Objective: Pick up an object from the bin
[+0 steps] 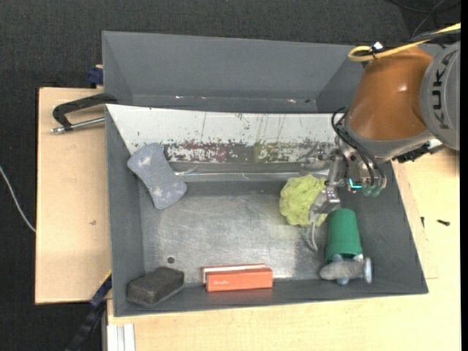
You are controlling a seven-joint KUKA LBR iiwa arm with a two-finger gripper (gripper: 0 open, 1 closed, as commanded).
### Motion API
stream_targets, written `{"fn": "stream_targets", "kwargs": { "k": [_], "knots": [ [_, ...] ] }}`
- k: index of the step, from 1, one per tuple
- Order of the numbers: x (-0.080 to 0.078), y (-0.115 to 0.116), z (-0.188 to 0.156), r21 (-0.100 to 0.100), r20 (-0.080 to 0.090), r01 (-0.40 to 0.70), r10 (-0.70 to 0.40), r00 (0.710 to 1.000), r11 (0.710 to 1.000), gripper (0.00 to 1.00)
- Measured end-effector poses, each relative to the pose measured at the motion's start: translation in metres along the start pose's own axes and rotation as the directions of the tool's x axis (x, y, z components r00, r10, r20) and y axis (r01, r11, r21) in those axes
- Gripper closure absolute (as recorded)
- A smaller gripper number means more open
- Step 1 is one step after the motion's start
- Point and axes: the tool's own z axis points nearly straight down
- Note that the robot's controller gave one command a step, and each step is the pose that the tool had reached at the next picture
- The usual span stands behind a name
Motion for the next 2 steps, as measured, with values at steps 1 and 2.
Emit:
{"fn": "stream_targets", "kwargs": {
  "k": [1,2],
  "knots": [
    [-0.0018,0.0003,-0.0050,0.001,0.009,0.002,-0.002,1.000,1.000,1.00],
    [-0.0018,0.0003,-0.0050,0.001,0.009,0.002,-0.002,1.000,1.000,1.00]
  ]
}}
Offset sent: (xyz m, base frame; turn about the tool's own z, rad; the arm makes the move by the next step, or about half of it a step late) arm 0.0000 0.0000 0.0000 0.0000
